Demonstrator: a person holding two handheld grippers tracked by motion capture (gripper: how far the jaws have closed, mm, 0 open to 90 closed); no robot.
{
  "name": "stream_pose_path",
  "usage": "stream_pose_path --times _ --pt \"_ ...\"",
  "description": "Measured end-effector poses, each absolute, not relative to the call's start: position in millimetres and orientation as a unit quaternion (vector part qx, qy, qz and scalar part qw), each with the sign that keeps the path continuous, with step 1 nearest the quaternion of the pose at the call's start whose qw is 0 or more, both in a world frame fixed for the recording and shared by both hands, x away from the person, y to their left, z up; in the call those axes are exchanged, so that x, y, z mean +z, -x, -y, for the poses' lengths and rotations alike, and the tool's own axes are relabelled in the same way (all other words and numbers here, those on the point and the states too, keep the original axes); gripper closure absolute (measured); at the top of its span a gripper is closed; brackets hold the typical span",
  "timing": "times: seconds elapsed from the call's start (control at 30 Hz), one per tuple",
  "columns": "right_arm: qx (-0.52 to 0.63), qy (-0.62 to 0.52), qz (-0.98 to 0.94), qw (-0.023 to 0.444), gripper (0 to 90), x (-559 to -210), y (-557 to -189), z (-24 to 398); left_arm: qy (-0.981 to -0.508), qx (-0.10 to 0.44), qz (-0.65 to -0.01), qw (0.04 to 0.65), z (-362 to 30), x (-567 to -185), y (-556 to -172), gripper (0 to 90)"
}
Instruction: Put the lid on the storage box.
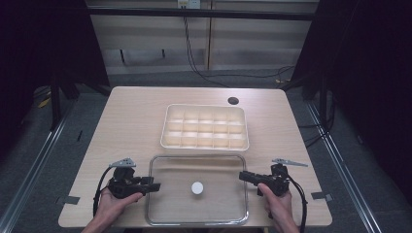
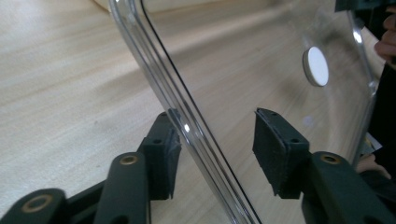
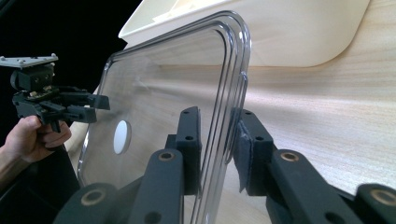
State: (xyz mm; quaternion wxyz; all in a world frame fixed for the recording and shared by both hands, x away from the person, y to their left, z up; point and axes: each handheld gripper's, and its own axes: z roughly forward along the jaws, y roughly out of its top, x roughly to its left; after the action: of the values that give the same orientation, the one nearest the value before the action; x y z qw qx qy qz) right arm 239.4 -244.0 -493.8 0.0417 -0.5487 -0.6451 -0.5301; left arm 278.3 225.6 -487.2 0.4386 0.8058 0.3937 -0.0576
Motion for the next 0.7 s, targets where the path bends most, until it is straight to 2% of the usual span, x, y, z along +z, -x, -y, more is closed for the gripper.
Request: stream_pose_path --times 0.1,0.5,0.7 --pt "-0.528 0.548 0.647 0.037 72.9 -492.6 -238.5 243.1 -0.801 -0.057 -0.395 0.446 -228.6 -483.9 -278.6 55.7" --pt "-0.527 0.545 0.652 0.01 71.3 -484.6 -236.8 239.7 -0.802 -0.028 -0.389 0.453 -227.2 -474.2 -275.6 58.1" --pt "-0.534 0.538 0.652 -0.005 71.3 -477.3 -236.9 241.3 -0.797 -0.024 -0.383 0.465 -228.3 -467.7 -272.4 62.1"
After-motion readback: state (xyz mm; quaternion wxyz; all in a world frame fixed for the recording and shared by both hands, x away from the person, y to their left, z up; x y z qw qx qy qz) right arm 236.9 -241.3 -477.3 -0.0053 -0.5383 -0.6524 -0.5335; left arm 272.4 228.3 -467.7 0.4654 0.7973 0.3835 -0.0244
